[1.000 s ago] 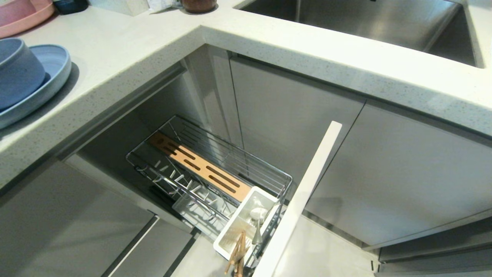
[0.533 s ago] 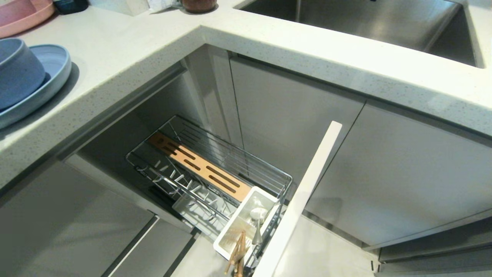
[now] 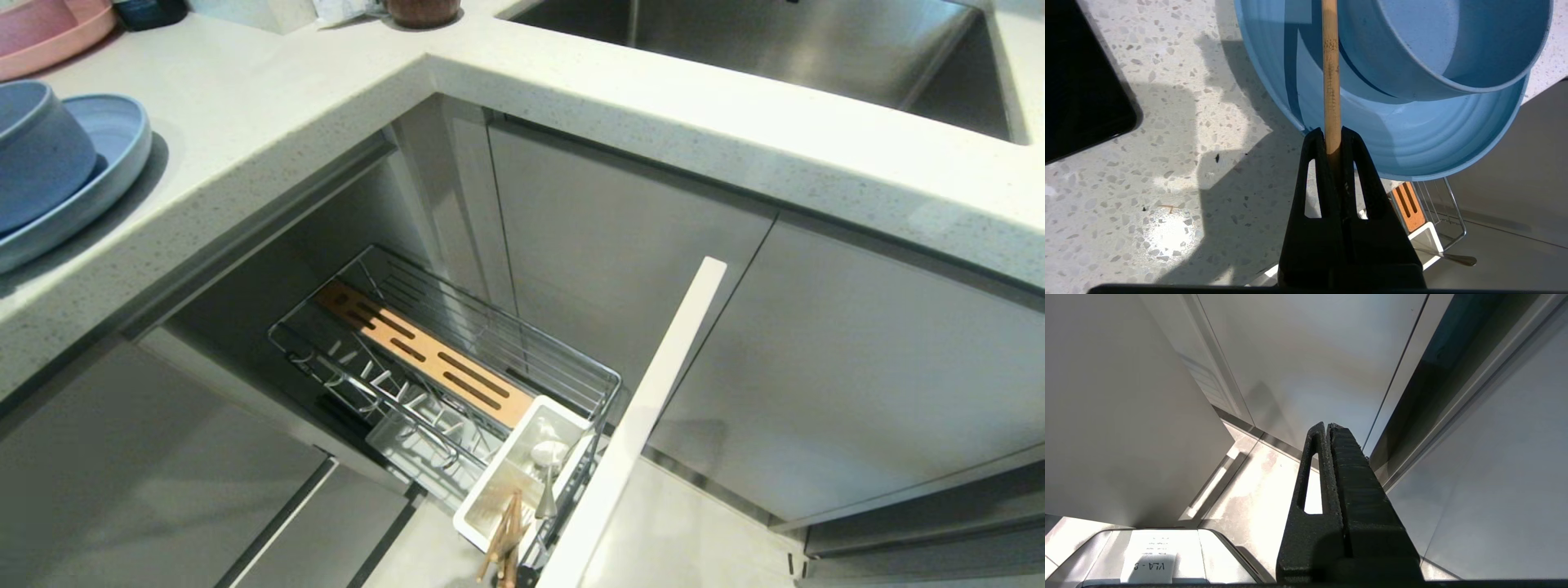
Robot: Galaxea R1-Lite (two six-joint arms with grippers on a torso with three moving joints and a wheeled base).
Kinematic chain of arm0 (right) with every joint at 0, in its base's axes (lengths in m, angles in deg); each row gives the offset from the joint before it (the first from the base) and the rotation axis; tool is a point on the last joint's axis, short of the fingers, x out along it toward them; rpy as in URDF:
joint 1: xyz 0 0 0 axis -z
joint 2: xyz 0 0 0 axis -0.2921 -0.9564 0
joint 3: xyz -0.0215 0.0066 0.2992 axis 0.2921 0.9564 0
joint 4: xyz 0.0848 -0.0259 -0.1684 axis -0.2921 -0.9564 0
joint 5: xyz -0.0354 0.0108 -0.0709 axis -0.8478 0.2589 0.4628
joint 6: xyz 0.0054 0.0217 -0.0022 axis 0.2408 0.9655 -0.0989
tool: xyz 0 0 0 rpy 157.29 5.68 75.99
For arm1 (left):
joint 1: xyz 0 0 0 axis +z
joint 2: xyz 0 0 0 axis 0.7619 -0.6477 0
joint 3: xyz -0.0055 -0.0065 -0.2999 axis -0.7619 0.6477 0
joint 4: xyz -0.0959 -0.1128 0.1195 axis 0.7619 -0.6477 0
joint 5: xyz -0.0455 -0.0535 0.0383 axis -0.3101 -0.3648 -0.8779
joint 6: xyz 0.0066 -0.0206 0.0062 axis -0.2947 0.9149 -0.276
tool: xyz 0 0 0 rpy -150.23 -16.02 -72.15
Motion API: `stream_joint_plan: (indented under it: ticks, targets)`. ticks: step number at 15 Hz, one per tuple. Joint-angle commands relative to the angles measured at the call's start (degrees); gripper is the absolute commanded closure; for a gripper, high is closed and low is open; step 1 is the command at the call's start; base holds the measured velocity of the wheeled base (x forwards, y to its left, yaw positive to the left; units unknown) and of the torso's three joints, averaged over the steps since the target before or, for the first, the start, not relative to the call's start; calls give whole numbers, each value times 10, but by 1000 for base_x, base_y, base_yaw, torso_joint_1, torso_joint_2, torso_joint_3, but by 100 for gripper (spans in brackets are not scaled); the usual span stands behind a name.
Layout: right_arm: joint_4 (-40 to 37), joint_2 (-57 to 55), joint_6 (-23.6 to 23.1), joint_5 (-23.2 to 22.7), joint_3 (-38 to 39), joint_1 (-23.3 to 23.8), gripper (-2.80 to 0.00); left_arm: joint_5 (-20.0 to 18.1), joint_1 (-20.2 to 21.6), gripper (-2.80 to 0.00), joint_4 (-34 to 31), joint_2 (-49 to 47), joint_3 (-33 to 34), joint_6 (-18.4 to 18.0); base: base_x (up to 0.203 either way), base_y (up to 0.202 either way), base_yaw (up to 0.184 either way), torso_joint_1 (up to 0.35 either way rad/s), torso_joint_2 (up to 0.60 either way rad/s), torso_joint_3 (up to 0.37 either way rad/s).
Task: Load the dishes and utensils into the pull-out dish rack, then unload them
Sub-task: Take the chopsticks out of the cupboard
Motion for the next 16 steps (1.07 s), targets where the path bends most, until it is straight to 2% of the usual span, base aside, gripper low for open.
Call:
stream_joint_plan:
  ticks: [1, 3, 4, 10, 16]
  targets:
    - [0, 2, 0, 0, 1, 0, 0, -2, 0, 0, -1, 2, 2, 1, 0, 0, 0, 0, 0, 0]
    - [0, 2, 0, 0, 1, 0, 0, -6, -1, 0, 4, 1, 8, 0, 0, 0, 0, 0, 0, 0]
    - [0, 1, 0, 0, 1, 0, 0, -13, -1, -280, 7, 1, 10, -1, 0, 0, 0, 0, 0, 0]
    - [0, 2, 0, 0, 1, 0, 0, -18, -1, -280, 8, 3, 11, -2, 0, 0, 0, 0, 0, 0]
    - [0, 1, 0, 0, 1, 0, 0, -14, 1, -280, 8, 9, -28, 3, 0, 0, 0, 0, 0, 0]
